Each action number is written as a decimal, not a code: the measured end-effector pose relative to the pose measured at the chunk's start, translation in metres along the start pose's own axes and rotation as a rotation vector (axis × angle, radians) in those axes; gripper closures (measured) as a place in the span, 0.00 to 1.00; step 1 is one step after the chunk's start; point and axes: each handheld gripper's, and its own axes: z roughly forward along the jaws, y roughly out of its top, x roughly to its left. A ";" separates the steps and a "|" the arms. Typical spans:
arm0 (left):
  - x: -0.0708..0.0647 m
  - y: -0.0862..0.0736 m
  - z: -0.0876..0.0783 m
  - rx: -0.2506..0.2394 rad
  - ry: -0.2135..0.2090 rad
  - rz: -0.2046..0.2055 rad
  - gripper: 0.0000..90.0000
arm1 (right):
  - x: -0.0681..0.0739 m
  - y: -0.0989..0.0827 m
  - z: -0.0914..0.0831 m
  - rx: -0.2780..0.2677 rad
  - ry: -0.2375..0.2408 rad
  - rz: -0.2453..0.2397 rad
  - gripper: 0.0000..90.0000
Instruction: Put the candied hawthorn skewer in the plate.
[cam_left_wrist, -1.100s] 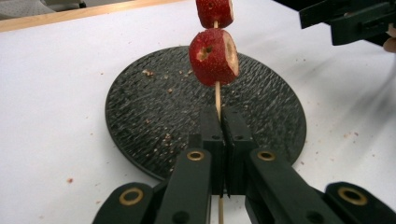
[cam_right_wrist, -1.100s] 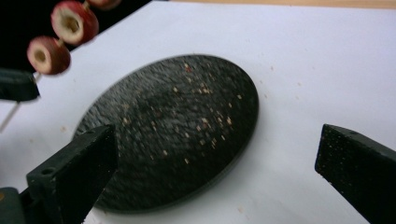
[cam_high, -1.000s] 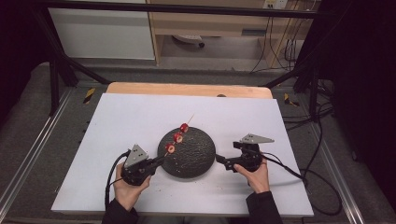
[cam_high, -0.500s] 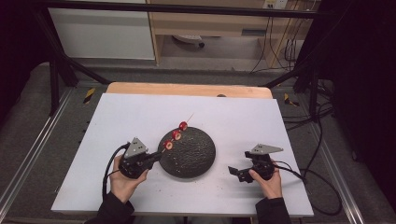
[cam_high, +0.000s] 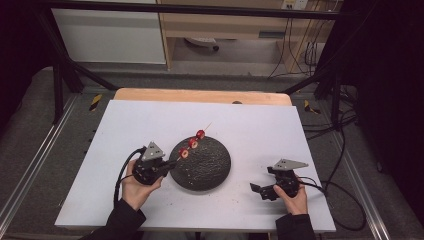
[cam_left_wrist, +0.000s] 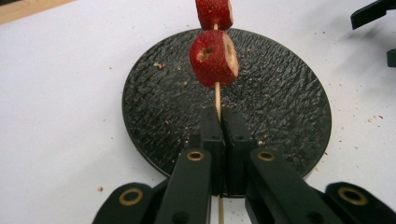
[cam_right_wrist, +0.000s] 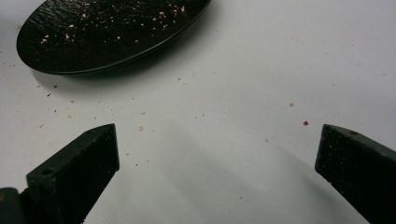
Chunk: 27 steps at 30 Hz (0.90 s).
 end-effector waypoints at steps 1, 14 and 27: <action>-0.001 0.000 0.002 0.006 0.001 0.000 0.98 | 0.000 0.000 0.000 0.003 0.001 0.005 0.01; -0.015 0.004 0.030 0.070 0.007 0.011 0.98 | 0.000 -0.001 -0.003 -0.005 0.001 0.004 0.01; -0.016 -0.009 0.049 0.146 0.025 -0.017 0.98 | -0.002 -0.002 -0.004 -0.008 0.007 0.001 0.01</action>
